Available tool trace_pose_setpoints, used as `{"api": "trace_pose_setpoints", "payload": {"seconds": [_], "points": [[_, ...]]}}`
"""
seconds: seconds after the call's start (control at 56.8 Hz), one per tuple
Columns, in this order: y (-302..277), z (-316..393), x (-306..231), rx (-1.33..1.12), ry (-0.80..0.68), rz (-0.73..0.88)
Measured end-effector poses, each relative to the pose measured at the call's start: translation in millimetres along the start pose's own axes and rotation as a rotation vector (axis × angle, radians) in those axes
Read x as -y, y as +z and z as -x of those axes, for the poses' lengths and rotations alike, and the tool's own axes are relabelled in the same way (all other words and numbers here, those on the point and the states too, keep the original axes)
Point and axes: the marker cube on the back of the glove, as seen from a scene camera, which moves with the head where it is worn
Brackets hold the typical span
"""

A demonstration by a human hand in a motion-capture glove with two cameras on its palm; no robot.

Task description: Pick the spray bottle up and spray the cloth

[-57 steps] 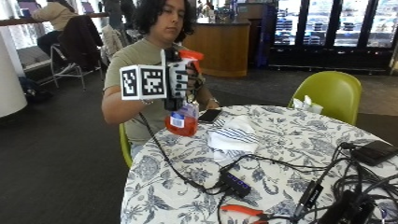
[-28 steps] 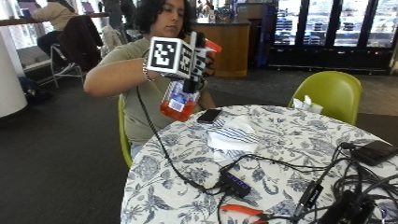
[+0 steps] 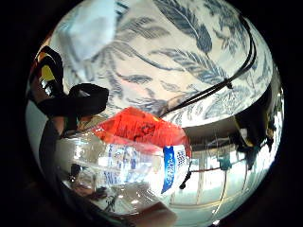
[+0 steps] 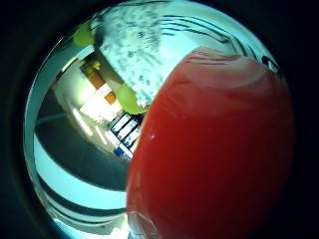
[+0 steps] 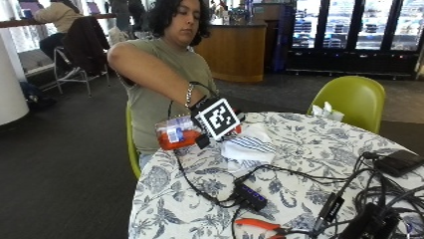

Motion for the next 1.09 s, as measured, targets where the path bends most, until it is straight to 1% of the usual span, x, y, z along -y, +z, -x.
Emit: {"api": "trace_pose_setpoints", "payload": {"seconds": [0.088, 0.176, 0.423, 0.511, 0.616, 0.669, 0.792, 0.933, 1.091], "points": [[7.5, -11.8, 12.5, -0.008, 0.102, 0.024], [11.7, -17.0, 19.4, -0.002, 0.153, 0.021], [13.0, -8.2, 22.8, -0.023, 0.181, 0.033], [4.9, 6.5, 15.7, -0.010, 0.136, 0.011], [-10.6, 34.8, 1.2, 0.031, 0.028, -0.028], [-20.2, 56.0, -9.4, 0.071, -0.054, -0.054], [-52.1, 122.9, -42.8, 0.222, -0.319, -0.187], [-86.2, 163.4, -79.4, 0.255, -0.610, -0.333], [-101.5, 204.7, -110.8, 0.349, -0.935, -0.467]]}}
